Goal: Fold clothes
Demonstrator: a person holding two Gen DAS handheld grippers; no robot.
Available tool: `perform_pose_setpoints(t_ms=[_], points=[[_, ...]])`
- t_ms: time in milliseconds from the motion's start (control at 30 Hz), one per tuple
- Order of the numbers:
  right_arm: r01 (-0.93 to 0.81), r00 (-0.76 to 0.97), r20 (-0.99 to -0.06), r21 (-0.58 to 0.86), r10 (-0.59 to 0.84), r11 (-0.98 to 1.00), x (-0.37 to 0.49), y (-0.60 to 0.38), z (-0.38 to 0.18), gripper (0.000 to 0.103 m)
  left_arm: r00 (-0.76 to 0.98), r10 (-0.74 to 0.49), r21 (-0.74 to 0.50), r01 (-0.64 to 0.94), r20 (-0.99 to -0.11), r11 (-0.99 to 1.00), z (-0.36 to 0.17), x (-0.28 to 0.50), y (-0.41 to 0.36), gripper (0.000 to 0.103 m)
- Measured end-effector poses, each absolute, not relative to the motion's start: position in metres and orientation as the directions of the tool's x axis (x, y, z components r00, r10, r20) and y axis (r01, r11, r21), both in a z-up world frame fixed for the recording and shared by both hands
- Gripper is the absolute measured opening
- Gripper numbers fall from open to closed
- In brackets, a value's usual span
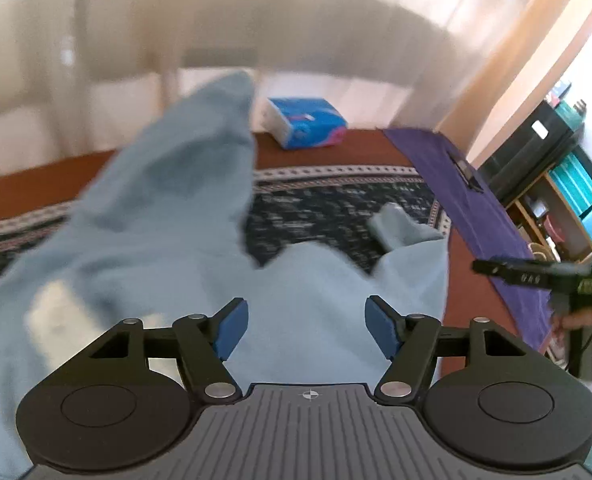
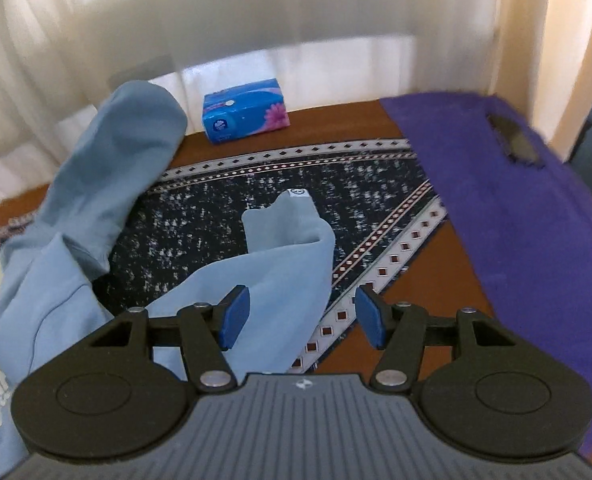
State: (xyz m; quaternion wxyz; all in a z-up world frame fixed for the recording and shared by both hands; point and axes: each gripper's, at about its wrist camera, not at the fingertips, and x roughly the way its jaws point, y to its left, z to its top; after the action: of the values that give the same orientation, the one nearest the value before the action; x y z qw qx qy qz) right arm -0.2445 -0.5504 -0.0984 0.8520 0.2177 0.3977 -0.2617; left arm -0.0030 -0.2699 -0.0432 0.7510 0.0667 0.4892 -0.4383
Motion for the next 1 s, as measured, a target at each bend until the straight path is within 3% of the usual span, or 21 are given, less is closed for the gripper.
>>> perform_pose_setpoints(t_ms=[200,300,433,467,500,533,567,600,633,767,1000], points=[[0.602,0.616,-0.769,0.32,-0.17,0.732,-0.241,-0.6,-0.127,0.063,0.151,-0.457,-0.25,0.669,-0.876,0.7,-0.074,-0.002,-0.344,0.077],[0.6,0.657,-0.742,0.406,-0.134,0.689,-0.231,-0.618,-0.136,0.063,0.173,-0.37,-0.17,0.661,-0.913,0.731,-0.09,0.002,-0.359,0.077],[0.63,0.659,-0.743,0.46,-0.119,0.626,-0.213,-0.636,-0.153,0.063,0.164,-0.326,-0.151,0.64,-0.931,0.753,-0.108,0.01,-0.364,0.076],[0.637,0.649,-0.752,0.457,-0.113,0.62,-0.208,-0.638,-0.159,0.063,0.166,-0.312,-0.136,0.646,-0.936,0.751,-0.111,0.011,-0.366,0.063],[0.643,0.639,-0.762,0.457,-0.102,0.615,-0.205,-0.64,-0.164,0.063,0.165,-0.297,-0.12,0.657,-0.941,0.745,-0.114,0.011,-0.368,0.043],[0.645,0.631,-0.772,0.46,-0.084,0.61,-0.205,-0.64,-0.167,0.06,0.161,-0.281,-0.104,0.669,-0.946,0.735,-0.118,0.011,-0.371,0.033],[0.647,0.621,-0.781,0.464,-0.066,0.605,-0.204,-0.64,-0.171,0.048,0.156,-0.274,-0.099,0.678,-0.949,0.729,-0.122,0.011,-0.371,0.017],[0.65,0.612,-0.789,0.467,-0.048,0.599,-0.204,-0.64,-0.174,0.019,0.152,-0.276,-0.102,0.68,-0.949,0.726,-0.124,0.01,-0.369,0.014],[0.652,0.603,-0.797,0.471,-0.03,0.594,-0.204,-0.639,-0.178,0.011,0.161,-0.284,-0.103,0.681,-0.945,0.725,-0.123,0.01,-0.365,0.012],[0.642,0.62,-0.782,0.455,-0.068,0.617,-0.232,-0.628,-0.151,0.009,0.231,-0.372,-0.132,0.668,-0.899,0.732,-0.096,0.012,-0.35,0.009],[0.715,0.653,-0.71,0.462,-0.264,0.525,-0.333,-0.61,-0.061,0.009,0.344,-0.515,-0.169,0.681,-0.785,0.713,-0.035,0.024,-0.352,0.009]])
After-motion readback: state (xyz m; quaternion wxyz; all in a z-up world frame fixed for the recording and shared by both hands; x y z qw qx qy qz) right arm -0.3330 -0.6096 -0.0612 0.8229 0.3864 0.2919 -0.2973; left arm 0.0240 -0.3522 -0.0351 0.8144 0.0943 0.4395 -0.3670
